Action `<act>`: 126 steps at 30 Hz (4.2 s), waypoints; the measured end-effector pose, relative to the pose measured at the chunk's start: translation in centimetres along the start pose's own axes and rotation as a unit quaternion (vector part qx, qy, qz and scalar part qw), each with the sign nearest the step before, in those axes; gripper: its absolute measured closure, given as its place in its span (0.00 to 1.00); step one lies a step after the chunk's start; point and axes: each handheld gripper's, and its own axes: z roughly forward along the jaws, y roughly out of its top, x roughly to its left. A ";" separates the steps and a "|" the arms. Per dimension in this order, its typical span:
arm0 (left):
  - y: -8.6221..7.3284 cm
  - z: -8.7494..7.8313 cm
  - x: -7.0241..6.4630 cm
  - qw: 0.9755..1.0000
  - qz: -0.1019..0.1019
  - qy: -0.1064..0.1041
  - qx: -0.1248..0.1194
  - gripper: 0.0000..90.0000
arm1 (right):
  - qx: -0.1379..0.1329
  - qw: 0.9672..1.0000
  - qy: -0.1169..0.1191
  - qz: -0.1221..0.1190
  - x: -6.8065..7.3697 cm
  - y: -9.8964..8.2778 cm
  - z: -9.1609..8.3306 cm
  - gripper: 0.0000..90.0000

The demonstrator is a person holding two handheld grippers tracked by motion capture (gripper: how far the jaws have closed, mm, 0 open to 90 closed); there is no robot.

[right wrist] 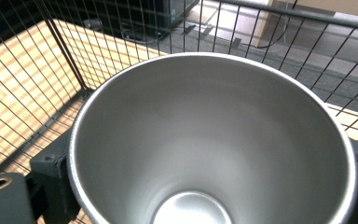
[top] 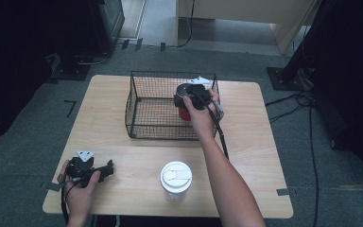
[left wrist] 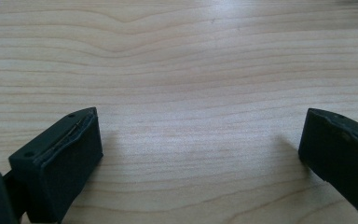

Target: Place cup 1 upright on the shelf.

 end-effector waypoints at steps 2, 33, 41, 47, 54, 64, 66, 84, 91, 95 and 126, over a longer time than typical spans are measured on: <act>0.0 0.0 0.0 1.000 0.000 0.000 0.000 0.00 | 0.005 1.000 0.000 -0.003 0.1 -0.1 0.2 0.08; 0.0 0.0 0.0 1.000 0.000 0.000 0.000 0.00 | 0.060 0.996 -0.070 -0.012 0.1 -0.6 2.4 0.00; 0.0 0.0 0.0 1.000 0.001 0.000 0.001 0.00 | 0.057 0.997 -0.056 -0.002 0.0 -0.7 2.3 0.00; 0.0 0.0 0.0 1.000 0.001 0.000 0.001 0.00 | 0.038 0.998 -0.048 -0.005 -0.1 -0.5 1.9 0.00; 0.0 0.0 0.0 1.000 0.001 0.000 0.001 0.00 | 0.021 0.997 -0.067 -0.015 0.2 -0.2 1.6 0.00; 0.0 0.0 0.0 1.000 0.001 0.000 0.001 0.00 | 0.001 0.997 -0.074 -0.025 0.6 1.6 0.5 0.00; 0.0 0.0 0.0 1.000 0.001 0.000 0.001 0.00 | -0.002 0.997 -0.069 -0.021 0.6 1.8 0.0 0.00; 0.0 0.0 0.0 1.000 0.000 0.000 0.000 0.00 | -0.026 0.999 -0.019 0.007 0.5 2.1 -6.1 0.00; 0.0 0.0 0.0 1.000 0.000 0.000 0.000 0.00 | -0.036 0.999 -0.011 0.010 -0.3 0.5 -8.5 0.00; 0.0 0.0 0.0 1.000 -0.001 0.000 0.000 0.00 | -0.041 0.999 -0.007 0.013 -0.9 -0.5 -10.0 0.00; 0.0 0.0 0.0 1.000 0.000 0.000 -0.001 0.00 | -0.038 0.998 -0.006 0.058 -5.7 -11.0 -17.1 0.00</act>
